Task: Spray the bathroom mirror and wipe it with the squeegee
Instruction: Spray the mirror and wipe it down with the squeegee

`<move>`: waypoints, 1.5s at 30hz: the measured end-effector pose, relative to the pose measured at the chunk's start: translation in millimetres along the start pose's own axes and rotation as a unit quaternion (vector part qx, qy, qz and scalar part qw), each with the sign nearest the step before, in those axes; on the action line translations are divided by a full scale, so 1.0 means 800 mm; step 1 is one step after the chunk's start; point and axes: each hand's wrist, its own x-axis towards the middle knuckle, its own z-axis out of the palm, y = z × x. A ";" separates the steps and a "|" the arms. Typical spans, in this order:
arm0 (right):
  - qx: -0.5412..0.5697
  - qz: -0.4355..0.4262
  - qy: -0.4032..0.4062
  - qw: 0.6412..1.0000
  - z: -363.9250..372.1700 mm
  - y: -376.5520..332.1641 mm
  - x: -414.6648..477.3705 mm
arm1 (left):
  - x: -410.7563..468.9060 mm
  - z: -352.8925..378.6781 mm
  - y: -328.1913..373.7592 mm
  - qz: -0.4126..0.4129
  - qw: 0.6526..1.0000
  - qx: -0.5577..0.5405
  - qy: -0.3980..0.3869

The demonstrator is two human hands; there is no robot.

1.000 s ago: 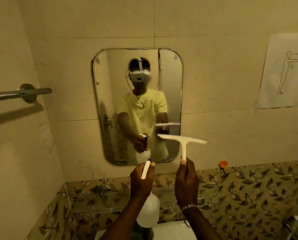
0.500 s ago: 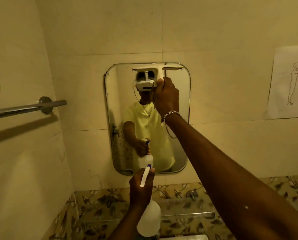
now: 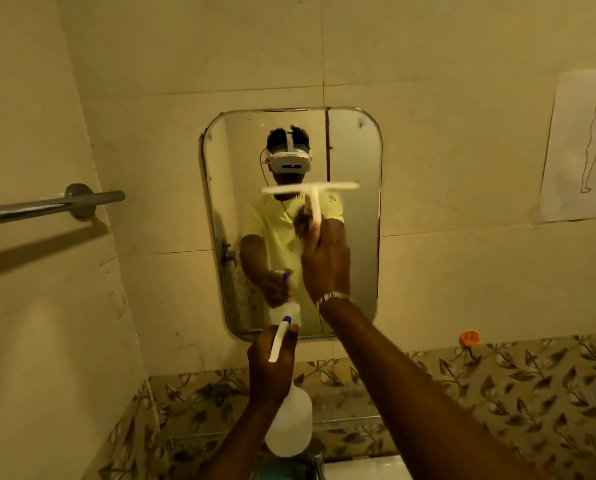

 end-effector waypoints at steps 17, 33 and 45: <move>-0.070 0.122 -0.030 0.990 -0.063 0.148 -0.175 | -0.014 -0.007 -0.020 0.001 0.999 0.044 -0.016; -0.099 -0.051 0.093 0.989 -0.093 -0.013 0.198 | -0.002 0.016 -0.012 -0.016 0.999 0.032 -0.024; -0.113 0.002 0.019 0.993 -0.091 0.182 -0.094 | -0.017 0.015 -0.030 -0.011 0.999 0.046 -0.020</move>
